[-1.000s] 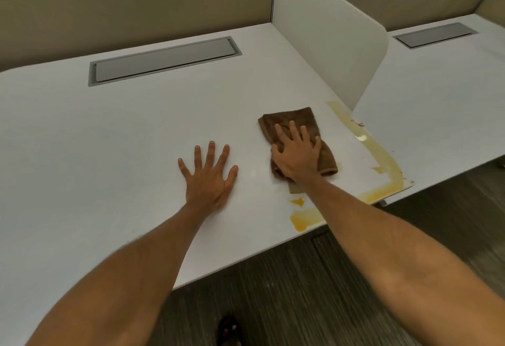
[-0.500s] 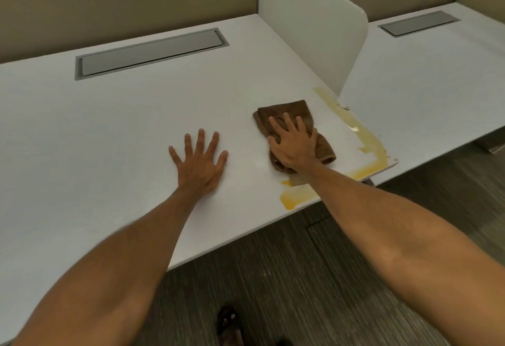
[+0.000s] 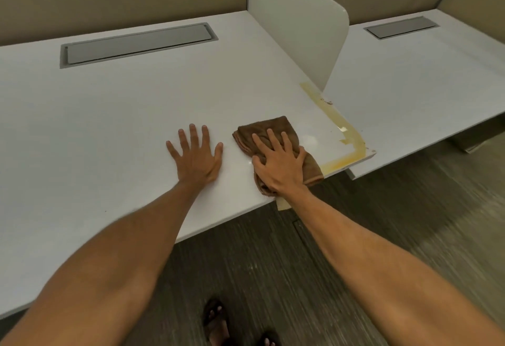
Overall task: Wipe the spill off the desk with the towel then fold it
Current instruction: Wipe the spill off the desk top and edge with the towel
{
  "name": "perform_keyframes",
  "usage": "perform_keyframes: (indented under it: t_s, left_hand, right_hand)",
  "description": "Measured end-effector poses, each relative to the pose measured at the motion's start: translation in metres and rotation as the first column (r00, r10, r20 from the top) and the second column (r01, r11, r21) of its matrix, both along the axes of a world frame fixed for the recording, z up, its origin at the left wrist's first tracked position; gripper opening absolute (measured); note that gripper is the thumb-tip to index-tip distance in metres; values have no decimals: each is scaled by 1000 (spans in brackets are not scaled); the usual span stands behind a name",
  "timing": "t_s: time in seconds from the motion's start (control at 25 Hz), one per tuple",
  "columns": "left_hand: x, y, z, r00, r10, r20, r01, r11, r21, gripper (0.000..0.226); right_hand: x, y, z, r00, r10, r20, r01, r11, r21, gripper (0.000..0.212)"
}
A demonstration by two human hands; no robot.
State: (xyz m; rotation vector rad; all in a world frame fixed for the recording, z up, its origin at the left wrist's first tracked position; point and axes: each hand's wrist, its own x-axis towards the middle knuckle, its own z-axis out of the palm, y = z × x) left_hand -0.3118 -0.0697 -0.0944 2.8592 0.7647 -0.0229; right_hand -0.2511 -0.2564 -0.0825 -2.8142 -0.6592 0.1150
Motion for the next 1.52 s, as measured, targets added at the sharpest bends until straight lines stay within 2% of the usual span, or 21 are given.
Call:
perform_keyframes:
  t_s: [0.16, 0.32, 0.44, 0.56, 0.72, 0.8, 0.88, 0.96, 1.08, 1.32, 1.52]
  left_hand:
    - [0, -2, 0, 1000, -5, -19, 5, 1000, -11, 71]
    - [-6, 0, 3, 1000, -14, -23, 14, 1000, -9, 72]
    - [-6, -2, 5, 1000, -17, -8, 16, 1000, -16, 69]
    - [-3, -1, 1, 1000, -11, -5, 11, 1000, -7, 68]
    - [-2, -1, -1, 1000, -8, -16, 9, 1000, 17, 69]
    - [-3, 1, -1, 1000, -10, -9, 10, 1000, 25, 69]
    - [-4, 2, -1, 1000, -19, -1, 19, 999, 28, 69]
    - [-4, 1, -2, 1000, -24, 14, 23, 999, 33, 68]
    - [-5, -3, -3, 1000, -21, 12, 20, 999, 34, 68]
    - [2, -2, -2, 1000, -3, 0, 3, 999, 48, 65]
    - [-3, 0, 0, 1000, -12, 4, 12, 999, 33, 62]
  right_hand:
    - [-21, 18, -1, 997, 67, 43, -65, 997, -43, 58]
    - [-25, -18, -5, 986, 142, 89, -138, 989, -47, 57]
    - [-5, -41, -3, 996, 60, 67, -59, 998, -25, 56]
    - [-7, -24, -3, 998, -30, 52, 31, 999, -28, 58]
    - [-24, -13, -7, 979, 187, 76, -178, 978, -110, 58]
    - [-6, -35, -4, 972, 226, 68, -220, 972, -85, 55]
    - [13, -59, 0, 984, 165, 67, -161, 985, -61, 53]
    - [23, -69, 1, 998, 33, 49, -31, 999, -36, 53]
    - [15, -47, 0, 997, -71, 43, 73, 997, -33, 55]
    - [11, 38, 2, 1000, -17, 26, 18, 999, -35, 56]
    - [-34, 29, -2, 993, 48, 105, -49, 999, 1, 55]
